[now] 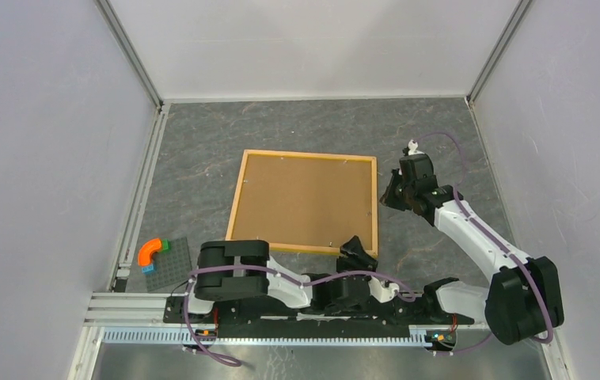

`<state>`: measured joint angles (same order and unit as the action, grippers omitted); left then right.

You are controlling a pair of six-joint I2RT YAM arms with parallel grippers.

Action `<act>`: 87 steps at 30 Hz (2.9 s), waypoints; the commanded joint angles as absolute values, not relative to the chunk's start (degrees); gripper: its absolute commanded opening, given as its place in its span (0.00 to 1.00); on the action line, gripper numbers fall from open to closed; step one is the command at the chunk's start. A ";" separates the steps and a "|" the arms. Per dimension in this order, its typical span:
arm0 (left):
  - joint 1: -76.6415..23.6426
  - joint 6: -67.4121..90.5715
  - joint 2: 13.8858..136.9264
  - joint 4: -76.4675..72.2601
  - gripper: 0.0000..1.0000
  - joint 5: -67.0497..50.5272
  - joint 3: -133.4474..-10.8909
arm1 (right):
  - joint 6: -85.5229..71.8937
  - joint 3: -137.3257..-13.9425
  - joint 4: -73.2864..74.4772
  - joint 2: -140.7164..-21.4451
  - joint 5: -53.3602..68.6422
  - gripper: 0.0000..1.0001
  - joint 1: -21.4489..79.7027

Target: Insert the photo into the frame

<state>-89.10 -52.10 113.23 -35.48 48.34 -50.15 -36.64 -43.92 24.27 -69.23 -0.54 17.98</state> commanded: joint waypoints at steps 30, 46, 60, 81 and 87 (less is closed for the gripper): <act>-79.36 -4.18 76.54 -2.11 1.00 10.02 -44.39 | -26.17 -39.87 21.99 -84.94 0.55 0.19 23.34; -87.82 -22.26 99.96 6.93 1.00 32.03 -58.27 | -35.98 -49.09 35.68 -73.51 -4.43 0.00 23.26; -88.62 -40.44 107.12 -24.16 0.64 60.53 -52.91 | -40.64 -47.15 34.59 -65.90 2.33 0.00 23.24; -89.08 -22.14 71.37 4.43 0.02 48.14 -62.42 | -15.47 -63.94 32.97 -33.48 -24.72 0.98 23.25; -80.63 -4.94 60.47 8.34 0.02 22.53 -67.02 | -14.17 -63.86 32.56 -28.86 -27.20 0.98 23.28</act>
<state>-86.19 -25.41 66.70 11.57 42.22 -61.32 -16.95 -65.06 31.31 -29.06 -23.20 23.35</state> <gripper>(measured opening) 0.355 0.979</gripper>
